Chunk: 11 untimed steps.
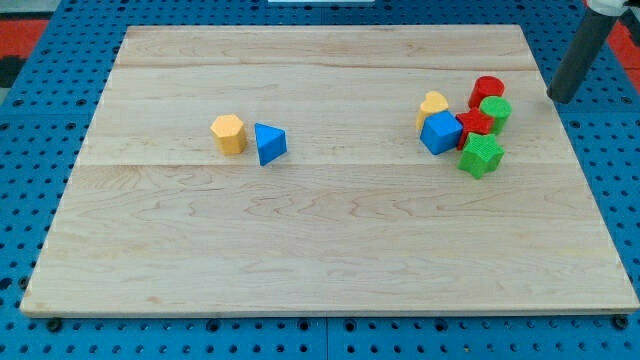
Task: Separate the red star and green circle
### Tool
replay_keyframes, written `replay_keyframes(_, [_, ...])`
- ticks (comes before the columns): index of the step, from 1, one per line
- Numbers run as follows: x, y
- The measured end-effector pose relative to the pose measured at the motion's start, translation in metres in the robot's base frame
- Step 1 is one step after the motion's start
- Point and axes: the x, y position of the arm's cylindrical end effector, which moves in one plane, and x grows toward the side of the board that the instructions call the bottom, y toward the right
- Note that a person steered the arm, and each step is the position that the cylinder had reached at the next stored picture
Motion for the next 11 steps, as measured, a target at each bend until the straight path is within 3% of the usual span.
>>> replay_keyframes(2, [0.000,-0.007])
replay_keyframes(4, [0.004,-0.088])
replay_keyframes(8, [0.025,-0.063])
replay_keyframes(9, [0.050,-0.051])
replay_keyframes(11, [0.052,-0.183])
